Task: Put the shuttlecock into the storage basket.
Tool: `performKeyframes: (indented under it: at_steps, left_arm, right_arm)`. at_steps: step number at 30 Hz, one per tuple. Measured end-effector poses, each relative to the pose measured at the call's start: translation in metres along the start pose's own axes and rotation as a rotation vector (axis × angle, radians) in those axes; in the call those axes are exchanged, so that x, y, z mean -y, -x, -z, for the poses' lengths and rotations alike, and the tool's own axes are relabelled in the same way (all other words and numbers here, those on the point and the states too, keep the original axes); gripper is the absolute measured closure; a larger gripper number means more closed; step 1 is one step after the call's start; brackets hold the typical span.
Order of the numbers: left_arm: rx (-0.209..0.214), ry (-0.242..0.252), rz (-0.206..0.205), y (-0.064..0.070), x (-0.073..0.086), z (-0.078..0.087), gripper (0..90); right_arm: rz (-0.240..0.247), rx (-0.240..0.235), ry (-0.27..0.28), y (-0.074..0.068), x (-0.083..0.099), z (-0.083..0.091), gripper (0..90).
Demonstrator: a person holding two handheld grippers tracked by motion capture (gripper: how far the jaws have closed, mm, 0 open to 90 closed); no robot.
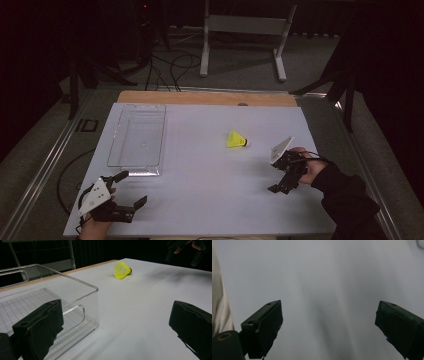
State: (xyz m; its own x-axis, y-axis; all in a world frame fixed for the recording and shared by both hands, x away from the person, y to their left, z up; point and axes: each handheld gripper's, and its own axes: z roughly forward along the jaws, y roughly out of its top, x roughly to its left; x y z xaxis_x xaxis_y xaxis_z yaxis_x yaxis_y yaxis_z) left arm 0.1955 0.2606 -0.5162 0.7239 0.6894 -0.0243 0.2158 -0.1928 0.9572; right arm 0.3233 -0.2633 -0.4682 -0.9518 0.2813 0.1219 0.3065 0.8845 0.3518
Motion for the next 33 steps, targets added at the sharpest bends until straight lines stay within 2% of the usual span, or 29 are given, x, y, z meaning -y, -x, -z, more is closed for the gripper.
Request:
performKeyframes:
  at_steps: [7,12,18,27,32,33]
  left_arm:
    - [0.003,-0.005,-0.005,0.000,0.000,-0.001,0.4]
    - [0.003,-0.006,-0.005,0.000,0.000,-0.001,0.4]
    - [0.007,-0.008,-0.002,0.000,0.001,-0.001,0.4]
    - [0.008,-0.010,-0.003,0.000,0.001,-0.001,0.4]
    - [0.010,-0.014,-0.004,0.000,0.001,-0.002,0.4]
    - [0.009,-0.014,-0.004,0.000,0.001,-0.001,0.4]
  right_arm:
    - [-0.010,-0.018,-0.049,0.009,-0.007,0.002,7.8]
    - [0.009,0.001,-0.056,0.016,-0.014,0.003,7.8]
    - [0.043,0.001,-0.055,0.022,-0.021,0.004,7.8]
    - [0.052,0.004,-0.055,0.037,-0.029,0.008,7.9]
    - [0.046,0.001,-0.076,0.043,-0.032,0.008,7.9]
    - [0.059,-0.002,-0.080,0.046,-0.033,0.007,8.8]
